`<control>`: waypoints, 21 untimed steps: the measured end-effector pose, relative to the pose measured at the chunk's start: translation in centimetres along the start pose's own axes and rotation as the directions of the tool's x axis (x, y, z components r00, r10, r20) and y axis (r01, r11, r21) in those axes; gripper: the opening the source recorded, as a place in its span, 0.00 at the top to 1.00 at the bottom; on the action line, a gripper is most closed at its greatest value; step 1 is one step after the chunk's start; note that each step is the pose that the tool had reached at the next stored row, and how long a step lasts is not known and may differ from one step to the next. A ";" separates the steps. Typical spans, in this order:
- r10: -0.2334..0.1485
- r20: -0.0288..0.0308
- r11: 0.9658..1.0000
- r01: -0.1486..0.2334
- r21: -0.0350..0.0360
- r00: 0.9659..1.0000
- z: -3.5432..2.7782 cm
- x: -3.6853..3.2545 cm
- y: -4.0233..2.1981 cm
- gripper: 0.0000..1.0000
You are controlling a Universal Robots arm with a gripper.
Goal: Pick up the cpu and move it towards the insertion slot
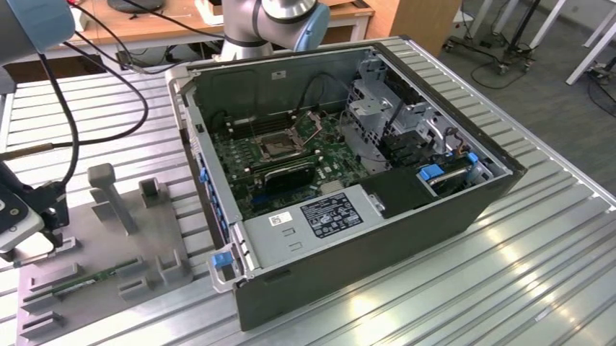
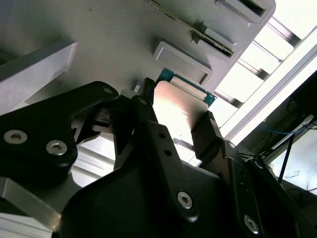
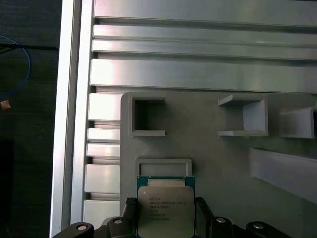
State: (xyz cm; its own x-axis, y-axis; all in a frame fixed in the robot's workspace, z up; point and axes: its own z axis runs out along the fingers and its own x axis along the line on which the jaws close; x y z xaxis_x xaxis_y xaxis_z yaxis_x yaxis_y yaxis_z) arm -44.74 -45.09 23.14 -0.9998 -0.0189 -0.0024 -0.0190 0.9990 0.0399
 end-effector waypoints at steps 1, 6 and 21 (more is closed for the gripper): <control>0.000 0.000 1.000 0.000 0.000 1.000 -0.01 0.00 0.00 0.45; 0.000 0.000 1.000 0.000 0.000 1.000 -0.24 0.00 0.01 0.45; 0.000 0.000 1.000 0.000 0.000 1.000 -0.72 0.00 0.03 0.45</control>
State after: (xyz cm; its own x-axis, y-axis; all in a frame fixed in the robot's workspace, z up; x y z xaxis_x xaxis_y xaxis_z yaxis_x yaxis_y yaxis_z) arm -44.74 -45.09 23.86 -0.9998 -0.0189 -0.0022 -0.0189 0.9990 0.0397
